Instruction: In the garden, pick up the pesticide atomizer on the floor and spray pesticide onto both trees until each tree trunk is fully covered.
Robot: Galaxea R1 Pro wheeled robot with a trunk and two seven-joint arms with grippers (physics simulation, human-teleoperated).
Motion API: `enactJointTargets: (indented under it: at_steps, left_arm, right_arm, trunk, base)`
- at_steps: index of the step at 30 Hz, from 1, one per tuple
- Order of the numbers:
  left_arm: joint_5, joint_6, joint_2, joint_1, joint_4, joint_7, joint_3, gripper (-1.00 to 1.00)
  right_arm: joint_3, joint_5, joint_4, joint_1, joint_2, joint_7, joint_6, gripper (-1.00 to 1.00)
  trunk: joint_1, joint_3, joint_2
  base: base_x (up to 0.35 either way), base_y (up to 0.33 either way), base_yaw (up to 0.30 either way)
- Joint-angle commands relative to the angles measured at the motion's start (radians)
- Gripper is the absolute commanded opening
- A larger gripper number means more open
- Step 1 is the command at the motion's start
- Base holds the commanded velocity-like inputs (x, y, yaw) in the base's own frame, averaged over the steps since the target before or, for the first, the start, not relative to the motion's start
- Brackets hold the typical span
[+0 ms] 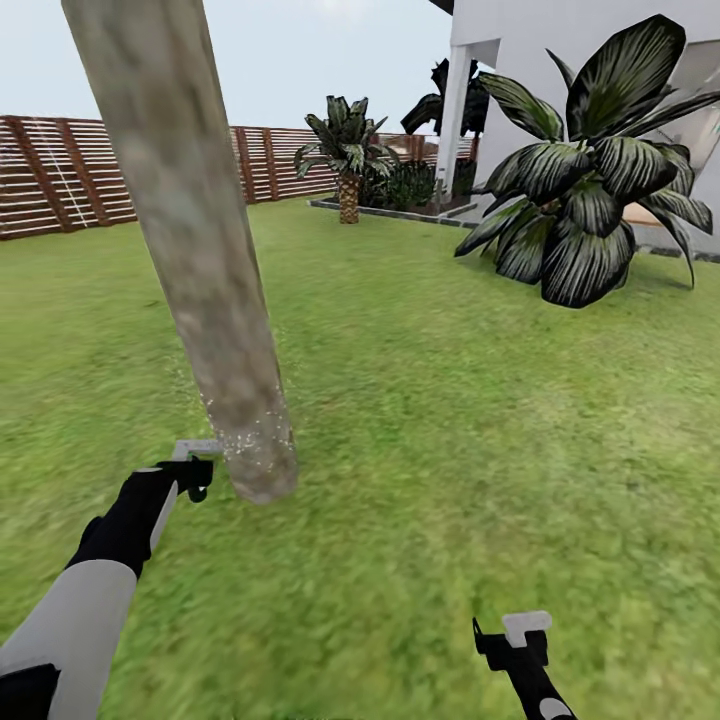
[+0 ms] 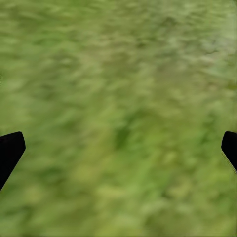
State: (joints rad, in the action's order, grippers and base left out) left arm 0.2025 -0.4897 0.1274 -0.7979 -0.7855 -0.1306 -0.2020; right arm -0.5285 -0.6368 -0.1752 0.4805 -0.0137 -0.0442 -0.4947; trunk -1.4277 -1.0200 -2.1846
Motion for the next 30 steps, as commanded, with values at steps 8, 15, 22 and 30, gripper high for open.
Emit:
enactJointTargets:
  at_steps: [8,15,22,30]
  left_arm:
    - [0.011,-0.004,-0.003,-0.001,-0.001,-0.010,-0.004,-1.00]
    - [0.012,-0.003,-0.002,0.000,0.002,-0.009,-0.005,-1.00]
    - [0.011,-0.001,0.000,0.000,-0.001,-0.009,-0.005,-1.00]
    - [0.009,0.000,0.000,0.000,-0.001,-0.007,-0.014,-1.00]
  right_arm:
    - [-0.005,-0.011,0.002,0.001,0.000,-0.005,-0.004,1.00]
    - [-0.005,-0.011,0.001,0.001,0.000,-0.005,-0.004,1.00]
    - [-0.005,-0.011,0.002,0.001,0.000,-0.005,-0.004,1.00]
    - [-0.005,-0.011,0.002,0.000,0.001,-0.005,-0.004,1.00]
  trunk:
    - [0.000,0.000,0.000]
    - [0.000,0.004,0.000]
    - [0.000,0.005,0.000]
    - [0.000,0.005,0.000]
  base:
    - [0.020,-0.273,0.014]
    - [0.000,-0.274,-0.156]
    - [0.000,-0.274,0.005]
    - [0.000,-0.274,0.235]
